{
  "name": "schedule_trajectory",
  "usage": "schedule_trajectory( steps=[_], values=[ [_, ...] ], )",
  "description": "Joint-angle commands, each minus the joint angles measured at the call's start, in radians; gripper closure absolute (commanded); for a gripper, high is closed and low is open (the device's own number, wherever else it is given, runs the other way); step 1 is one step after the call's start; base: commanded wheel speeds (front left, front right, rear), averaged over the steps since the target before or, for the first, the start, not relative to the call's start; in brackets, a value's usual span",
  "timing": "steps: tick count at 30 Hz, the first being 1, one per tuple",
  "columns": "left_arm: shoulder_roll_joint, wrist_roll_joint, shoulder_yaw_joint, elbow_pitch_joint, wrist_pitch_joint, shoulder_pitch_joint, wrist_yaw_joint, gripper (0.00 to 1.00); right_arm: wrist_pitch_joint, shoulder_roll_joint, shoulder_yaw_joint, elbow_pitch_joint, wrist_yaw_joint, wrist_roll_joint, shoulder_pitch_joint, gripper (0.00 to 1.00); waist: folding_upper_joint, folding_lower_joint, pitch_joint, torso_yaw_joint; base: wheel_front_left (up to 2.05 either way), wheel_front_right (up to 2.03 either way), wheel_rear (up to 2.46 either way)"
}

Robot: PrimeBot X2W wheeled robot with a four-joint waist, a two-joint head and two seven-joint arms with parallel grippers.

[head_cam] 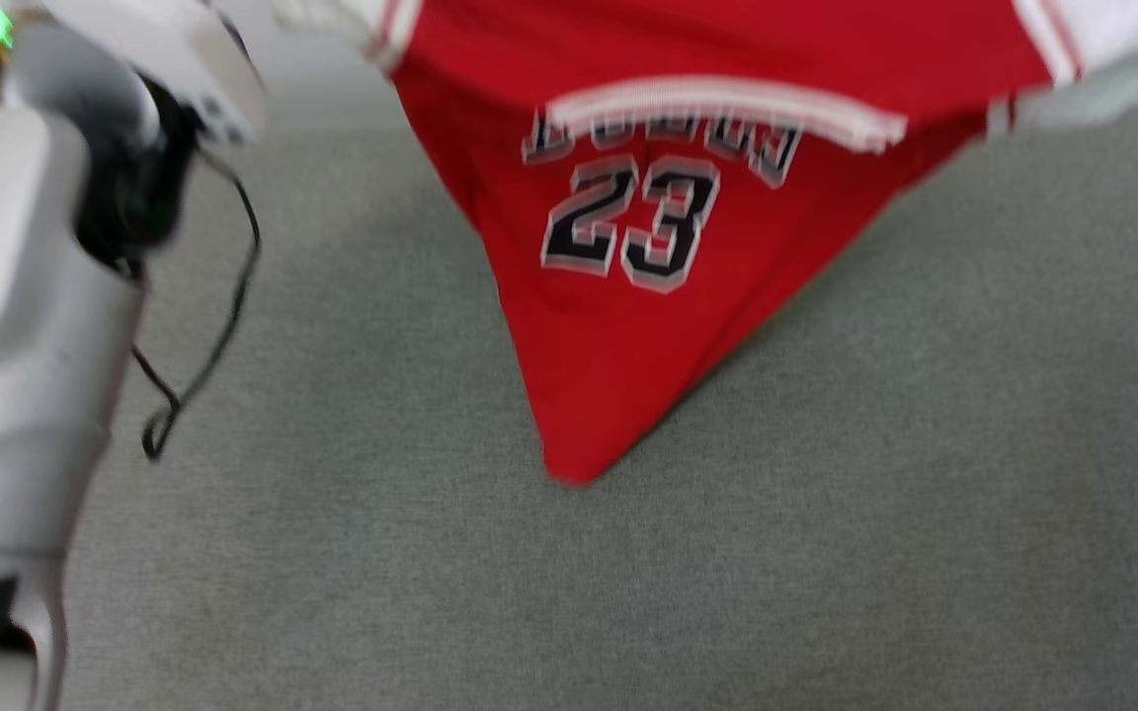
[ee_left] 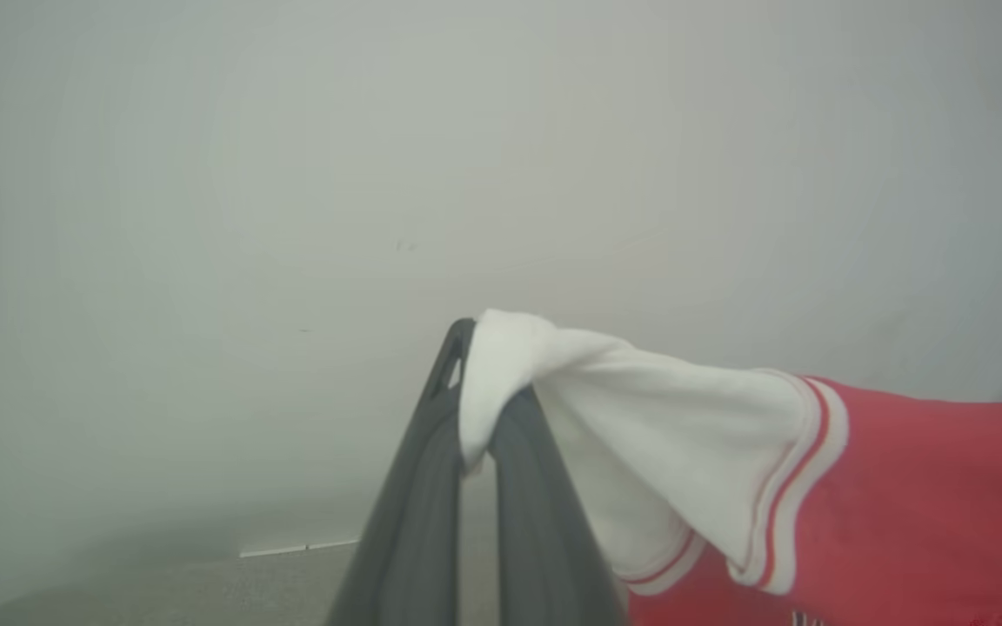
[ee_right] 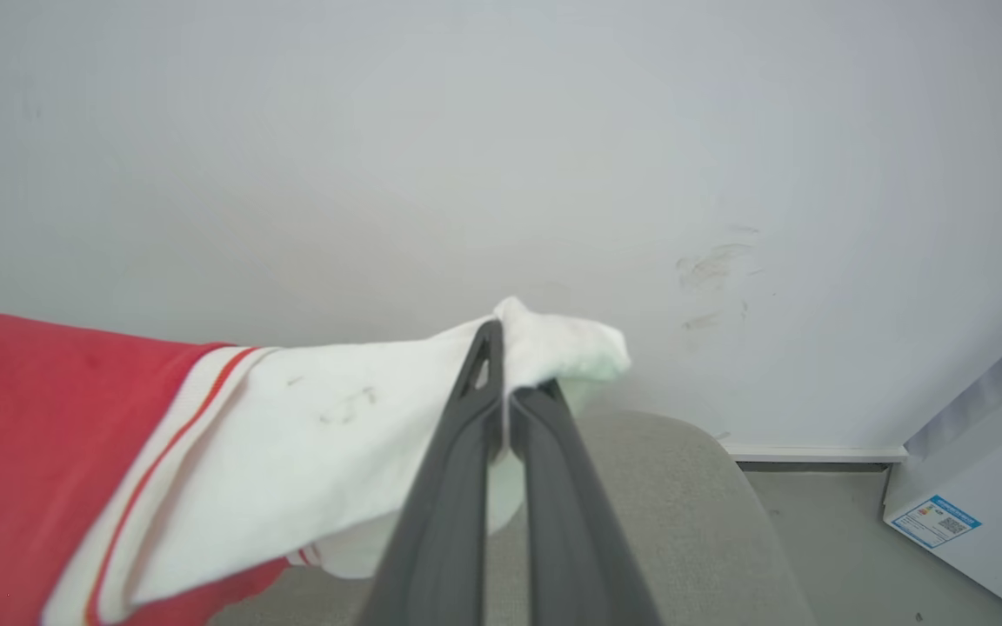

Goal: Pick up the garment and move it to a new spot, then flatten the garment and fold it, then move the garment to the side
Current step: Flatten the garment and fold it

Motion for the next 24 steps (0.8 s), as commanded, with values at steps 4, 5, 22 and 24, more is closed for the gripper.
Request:
schedule_trajectory(
  steps=[4, 5, 22, 24],
  values=[
    [-0.009, 0.019, 0.025, 0.102, -0.066, -0.187, -0.032, 1.0, -0.108, -0.008, 0.011, 0.047, -0.001, -0.037, -0.182, 1.0, 0.0, 0.0, 0.139, -0.016, 0.0, 0.0, 0.0],
    [-0.013, 0.022, 0.028, 0.125, -0.081, -0.223, -0.038, 1.0, -0.13, -0.009, 0.016, 0.059, -0.001, -0.045, -0.219, 1.0, 0.0, 0.0, 0.158, -0.017, 0.0, 0.0, 0.0],
    [-0.03, 0.074, 0.049, 0.361, -0.259, -0.658, -0.097, 1.0, -0.341, -0.02, 0.128, 0.217, -0.001, -0.095, -0.672, 1.0, 0.0, 0.0, 0.376, -0.033, 0.0, 0.0, 0.0],
    [-0.036, 0.069, 0.049, 0.388, -0.272, -0.671, -0.105, 1.0, -0.345, -0.014, 0.145, 0.24, -0.001, -0.087, -0.693, 1.0, 0.0, 0.0, 0.392, -0.032, 0.0, 0.0, 0.0]
  ],
)
